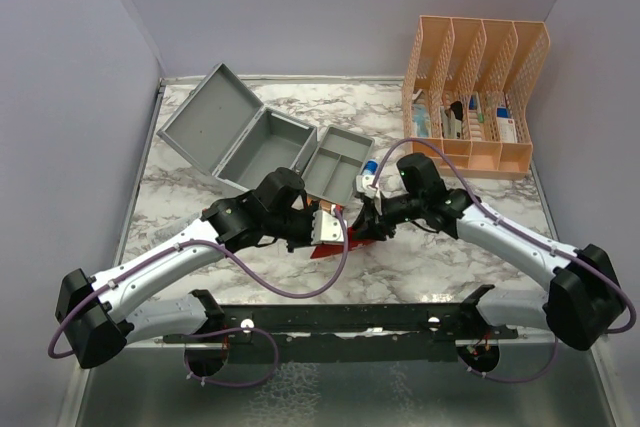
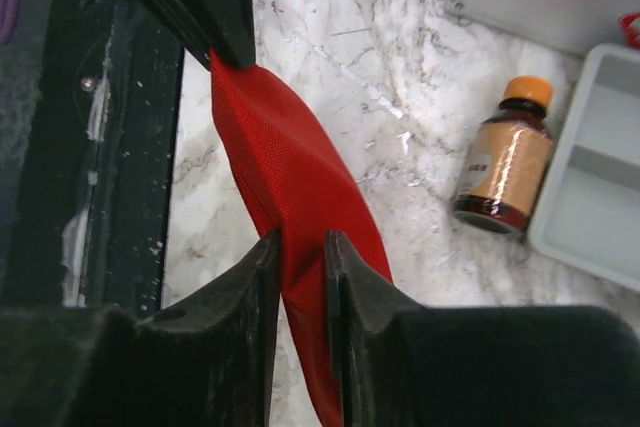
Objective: Organize the medicine kit
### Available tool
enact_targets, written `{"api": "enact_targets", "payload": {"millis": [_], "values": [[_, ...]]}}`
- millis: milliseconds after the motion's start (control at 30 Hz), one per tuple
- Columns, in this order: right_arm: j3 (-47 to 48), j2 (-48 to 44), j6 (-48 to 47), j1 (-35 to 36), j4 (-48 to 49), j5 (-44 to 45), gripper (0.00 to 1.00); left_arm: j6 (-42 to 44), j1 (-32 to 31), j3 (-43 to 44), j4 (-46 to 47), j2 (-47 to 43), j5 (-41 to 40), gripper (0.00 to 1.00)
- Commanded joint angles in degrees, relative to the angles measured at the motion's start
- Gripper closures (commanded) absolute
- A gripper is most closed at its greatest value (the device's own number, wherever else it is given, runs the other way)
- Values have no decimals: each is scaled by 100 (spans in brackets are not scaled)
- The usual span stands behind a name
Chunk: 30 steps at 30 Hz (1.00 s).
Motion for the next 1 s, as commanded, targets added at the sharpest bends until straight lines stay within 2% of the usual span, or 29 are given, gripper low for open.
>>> {"api": "enact_targets", "payload": {"millis": [0, 67, 100, 200, 267, 467, 667, 767, 867, 967], "values": [[216, 422, -144, 34, -272, -197, 87, -125, -39, 87, 191, -67, -82, 100], [351, 525, -147, 35, -470, -226, 96, -415, -39, 62, 309, -65, -246, 100], [380, 539, -128, 36, -478, -241, 99, -632, -39, 27, 398, -62, -376, 96], [344, 356, -73, 36, -422, -340, 99, -1422, -39, -240, 874, -114, -766, 70], [349, 181, -76, 33, -417, -450, 99, -2035, -35, -595, 1251, -154, -790, 58], [425, -400, 128, 36, -455, -611, 99, -3424, -24, -1302, 2275, -418, -439, 42], [517, -867, 307, 33, -457, -970, 99, -3829, -26, -1931, 3326, -1174, -137, 26], [557, -946, 572, 29, -343, -1172, 99, -3826, -29, -1869, 3390, -1309, -5, 25], [852, -802, 831, 31, -367, -1558, 99, -3752, -25, -1756, 3384, -1334, 233, 33], [1035, -639, 1004, 33, -435, -1631, 99, -3782, -30, -1794, 3476, -1440, 346, 36]]}}
